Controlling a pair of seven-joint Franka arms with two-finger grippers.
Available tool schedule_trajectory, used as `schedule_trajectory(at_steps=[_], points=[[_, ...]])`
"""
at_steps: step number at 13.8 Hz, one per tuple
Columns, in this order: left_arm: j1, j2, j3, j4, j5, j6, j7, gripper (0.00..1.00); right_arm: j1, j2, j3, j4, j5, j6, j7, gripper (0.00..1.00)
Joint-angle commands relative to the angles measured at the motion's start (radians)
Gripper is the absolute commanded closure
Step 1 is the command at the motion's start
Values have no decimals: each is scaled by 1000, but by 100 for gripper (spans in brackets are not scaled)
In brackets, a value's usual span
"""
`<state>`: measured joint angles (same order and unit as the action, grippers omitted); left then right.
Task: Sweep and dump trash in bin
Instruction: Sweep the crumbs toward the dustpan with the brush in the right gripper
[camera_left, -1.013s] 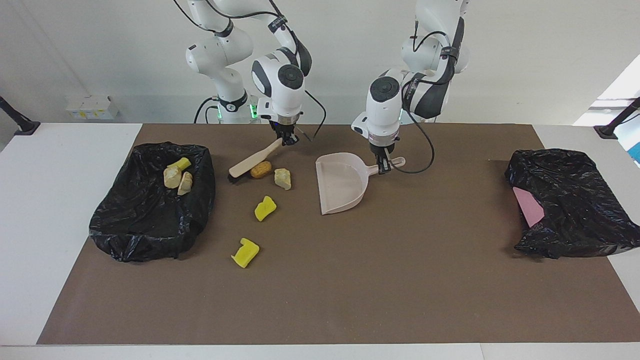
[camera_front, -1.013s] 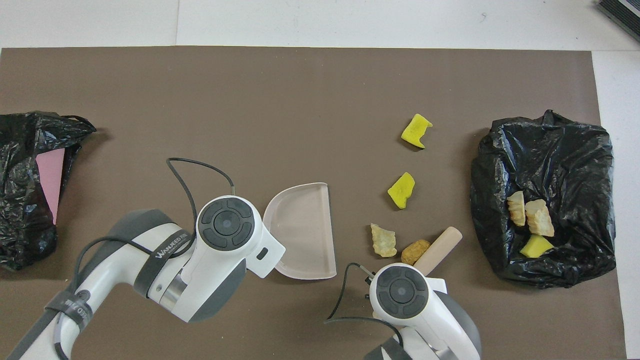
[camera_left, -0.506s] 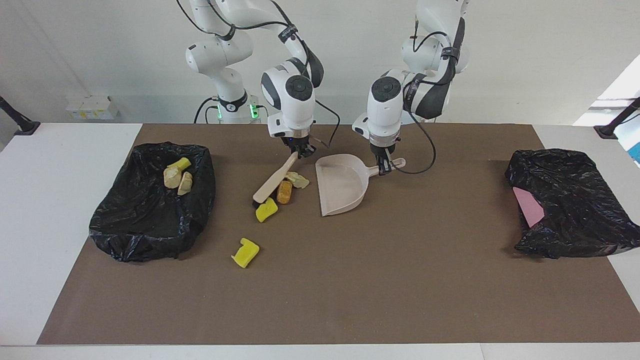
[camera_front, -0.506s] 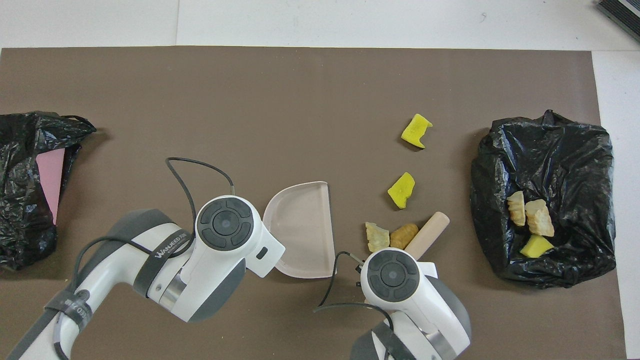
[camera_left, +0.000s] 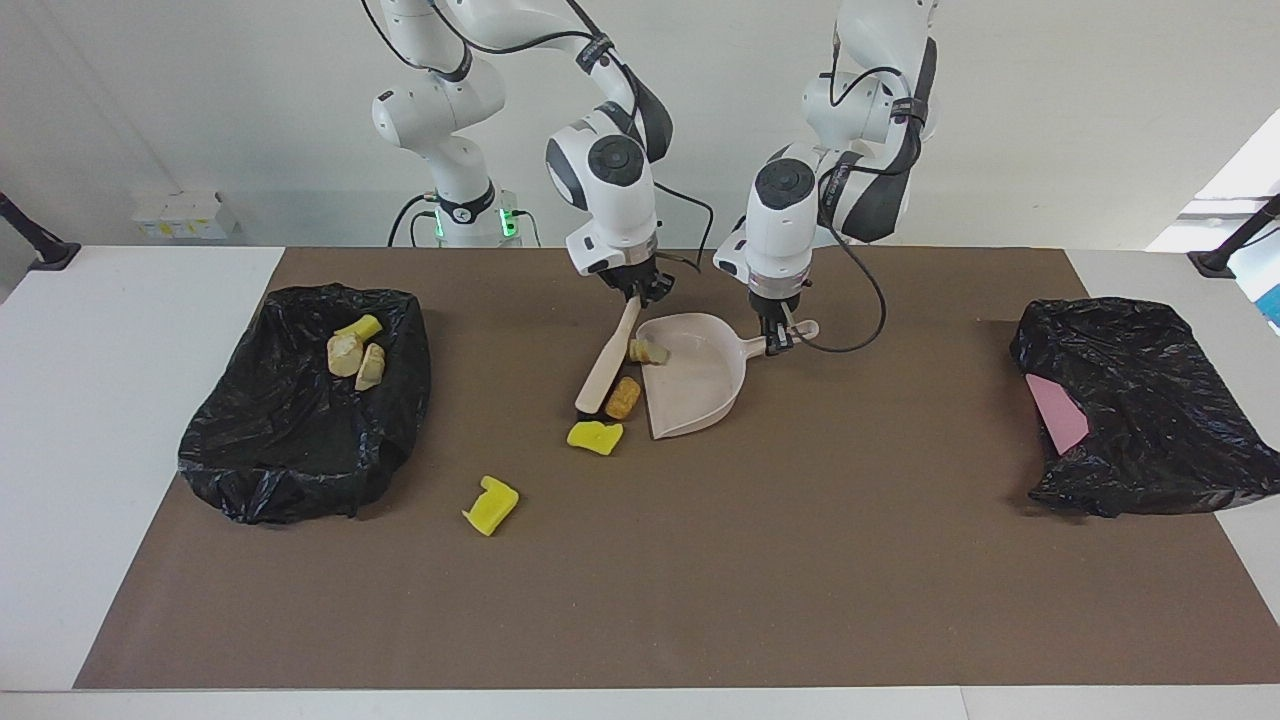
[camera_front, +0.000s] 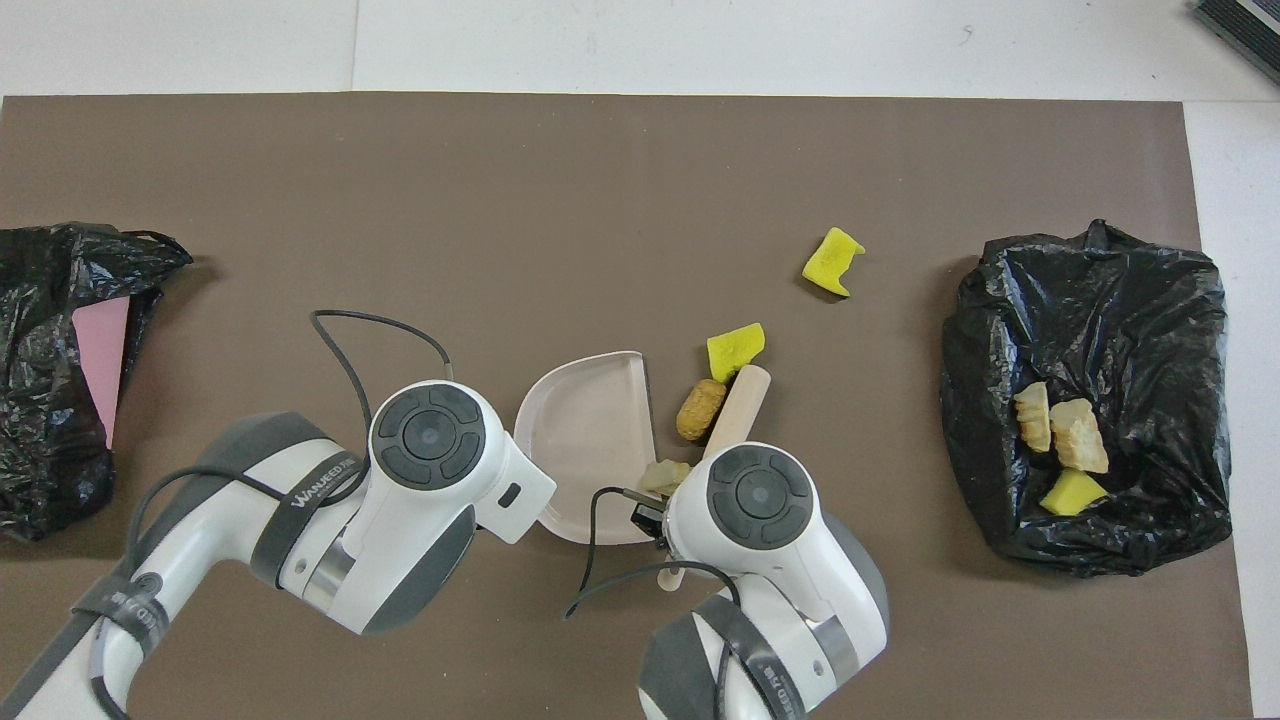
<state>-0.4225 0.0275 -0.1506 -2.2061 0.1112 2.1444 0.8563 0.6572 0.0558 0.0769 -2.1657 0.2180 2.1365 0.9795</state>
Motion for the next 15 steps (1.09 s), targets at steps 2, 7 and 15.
schedule_trajectory(at_steps=[2,7,15], points=[[40,-26,-1,-47,15,71,-2,100,42,19,1,70,27,-38,-68,100],[67,-17,0,-46,8,114,16,100,26,36,1,233,9,-219,-169,100],[88,-9,0,-33,7,100,14,100,-126,62,-6,285,-242,-299,-511,100]])
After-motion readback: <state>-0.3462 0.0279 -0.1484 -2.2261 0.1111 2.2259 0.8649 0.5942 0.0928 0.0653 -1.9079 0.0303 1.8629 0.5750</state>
